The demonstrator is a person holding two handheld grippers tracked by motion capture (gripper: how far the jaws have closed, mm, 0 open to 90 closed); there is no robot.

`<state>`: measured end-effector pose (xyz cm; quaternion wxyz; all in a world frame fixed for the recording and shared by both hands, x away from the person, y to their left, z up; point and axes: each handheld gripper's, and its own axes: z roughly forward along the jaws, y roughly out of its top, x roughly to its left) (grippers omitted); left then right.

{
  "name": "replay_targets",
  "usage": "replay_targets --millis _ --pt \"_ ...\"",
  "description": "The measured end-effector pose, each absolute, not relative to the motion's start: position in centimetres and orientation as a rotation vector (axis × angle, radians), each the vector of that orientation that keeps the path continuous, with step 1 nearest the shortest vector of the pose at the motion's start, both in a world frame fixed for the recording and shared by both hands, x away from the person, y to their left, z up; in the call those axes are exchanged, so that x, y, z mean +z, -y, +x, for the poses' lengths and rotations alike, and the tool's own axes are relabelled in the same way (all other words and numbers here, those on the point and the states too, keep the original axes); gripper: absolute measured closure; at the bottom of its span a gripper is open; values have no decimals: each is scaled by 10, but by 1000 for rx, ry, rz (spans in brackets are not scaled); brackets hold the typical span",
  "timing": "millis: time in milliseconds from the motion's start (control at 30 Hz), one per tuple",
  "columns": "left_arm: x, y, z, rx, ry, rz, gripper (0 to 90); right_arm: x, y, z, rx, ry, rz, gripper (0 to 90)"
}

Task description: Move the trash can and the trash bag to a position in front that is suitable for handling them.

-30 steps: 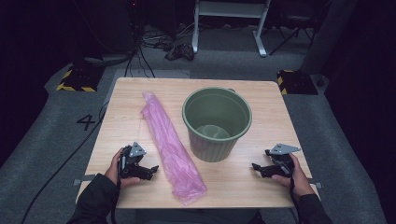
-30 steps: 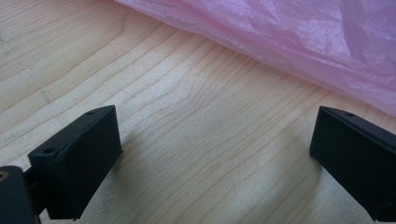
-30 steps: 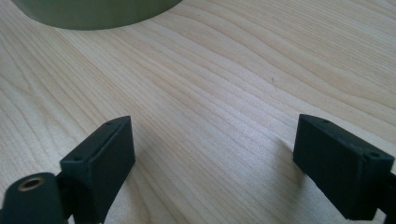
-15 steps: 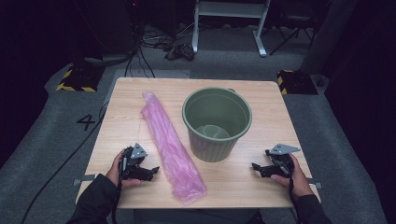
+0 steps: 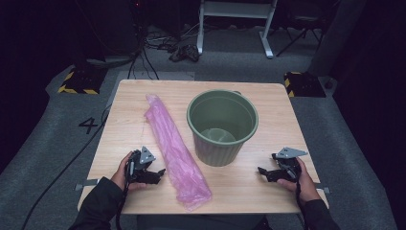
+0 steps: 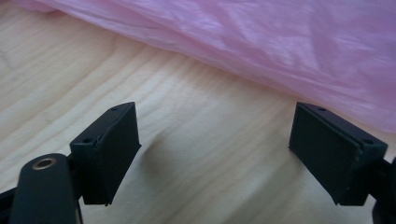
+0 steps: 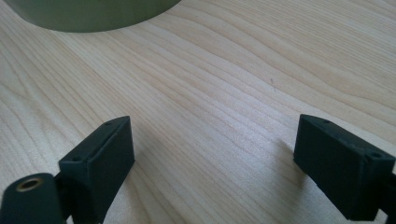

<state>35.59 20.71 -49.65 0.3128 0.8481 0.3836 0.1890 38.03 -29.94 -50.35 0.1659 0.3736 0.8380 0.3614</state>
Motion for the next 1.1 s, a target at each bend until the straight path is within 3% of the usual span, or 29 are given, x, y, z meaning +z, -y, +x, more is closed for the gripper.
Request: replay_targets --millis 133,367,733,1100 --pt "-504 -209 367 428 -1011 2161 157 -503 299 380 1030 -2387 1064 120" --pt "-503 -212 374 391 -948 2193 149 -504 299 380 1029 -2385 1066 120" --pt "-492 -209 345 342 -763 2202 194 -504 299 380 1029 -2385 1066 120" --pt "-480 -177 323 266 -594 2181 212 -504 299 381 1030 -2388 1060 118"
